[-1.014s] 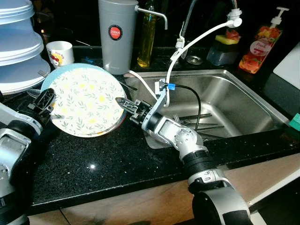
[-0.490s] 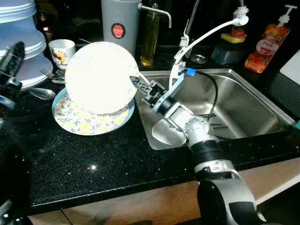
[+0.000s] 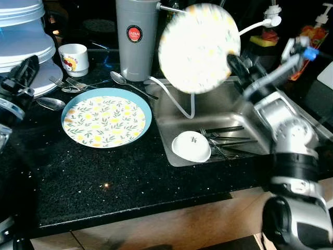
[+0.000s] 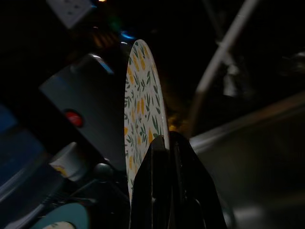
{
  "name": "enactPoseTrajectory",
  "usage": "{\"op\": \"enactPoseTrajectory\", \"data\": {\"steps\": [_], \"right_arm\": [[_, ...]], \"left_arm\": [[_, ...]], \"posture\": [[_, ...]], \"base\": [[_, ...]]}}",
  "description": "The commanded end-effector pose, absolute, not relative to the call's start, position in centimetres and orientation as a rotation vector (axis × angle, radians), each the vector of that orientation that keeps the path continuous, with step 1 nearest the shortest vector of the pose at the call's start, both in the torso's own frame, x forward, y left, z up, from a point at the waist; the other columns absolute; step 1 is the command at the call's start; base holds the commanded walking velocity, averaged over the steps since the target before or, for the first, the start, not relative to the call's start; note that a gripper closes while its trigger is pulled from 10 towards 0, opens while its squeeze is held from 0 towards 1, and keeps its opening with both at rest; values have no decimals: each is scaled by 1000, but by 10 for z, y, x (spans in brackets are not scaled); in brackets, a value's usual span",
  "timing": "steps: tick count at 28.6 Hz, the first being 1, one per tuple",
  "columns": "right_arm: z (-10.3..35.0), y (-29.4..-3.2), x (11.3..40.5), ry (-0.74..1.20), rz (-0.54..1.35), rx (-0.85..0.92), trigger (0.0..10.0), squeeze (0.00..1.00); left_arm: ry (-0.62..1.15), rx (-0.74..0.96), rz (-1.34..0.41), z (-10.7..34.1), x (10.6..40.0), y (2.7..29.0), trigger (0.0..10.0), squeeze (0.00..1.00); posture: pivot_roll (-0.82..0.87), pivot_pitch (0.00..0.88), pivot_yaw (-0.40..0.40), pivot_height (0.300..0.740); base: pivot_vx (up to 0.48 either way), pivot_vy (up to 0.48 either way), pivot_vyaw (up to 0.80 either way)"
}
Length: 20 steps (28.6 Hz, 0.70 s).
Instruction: Kitchen organization
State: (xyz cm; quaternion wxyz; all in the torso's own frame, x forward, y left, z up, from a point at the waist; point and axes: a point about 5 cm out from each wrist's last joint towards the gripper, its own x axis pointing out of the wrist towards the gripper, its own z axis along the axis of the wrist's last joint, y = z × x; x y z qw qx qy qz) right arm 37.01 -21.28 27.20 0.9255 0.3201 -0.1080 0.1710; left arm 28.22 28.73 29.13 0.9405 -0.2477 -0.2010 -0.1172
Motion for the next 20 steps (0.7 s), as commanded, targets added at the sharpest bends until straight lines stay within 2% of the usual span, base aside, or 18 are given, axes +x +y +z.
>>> {"op": "enactPoseTrajectory", "data": {"steps": [1,5,7,8,9,11,12,13,14,15,20], "right_arm": [[281,-214,368,-244,351,650,0,0],[281,-214,366,-243,348,650,0,0],[241,-236,367,-100,151,638,0,0],[241,-236,367,-100,151,638,0,0],[216,-243,366,22,52,576,7882,0],[211,-242,367,61,46,541,7882,0],[206,-240,367,99,53,531,8824,0],[194,-244,368,165,17,497,2784,0],[186,-248,368,204,-10,477,2784,0],[182,-252,368,222,-40,436,10000,0],[188,-260,373,184,-56,420,10000,0]], "left_arm": [[-399,-506,-234,287,284,286,10000,0],[-400,-505,-233,287,285,286,10000,0],[-359,-534,-273,278,295,271,10000,0],[-359,-534,-273,278,295,271,10000,0],[-340,-551,-292,273,300,261,10000,0],[-339,-554,-292,273,301,260,10000,0],[-340,-558,-292,273,302,259,10000,0],[-341,-565,-292,273,302,259,10000,0],[-342,-569,-291,273,302,259,10000,0],[-343,-574,-289,272,302,259,10000,0],[-345,-580,-286,271,302,259,10000,0]], "posture": [[77,0,-52,740],[77,0,-52,740],[40,3,-37,740],[40,3,-37,740],[41,1,-40,740],[41,1,-40,740],[41,1,-40,740],[40,2,-44,740],[42,3,-47,740],[42,3,-47,740],[41,1,-51,740]], "base": [[0,0,0],[0,0,0],[0,0,0],[0,0,0],[0,0,0],[0,0,0],[0,0,0],[0,0,0],[0,0,0],[0,0,0],[0,0,0]]}}
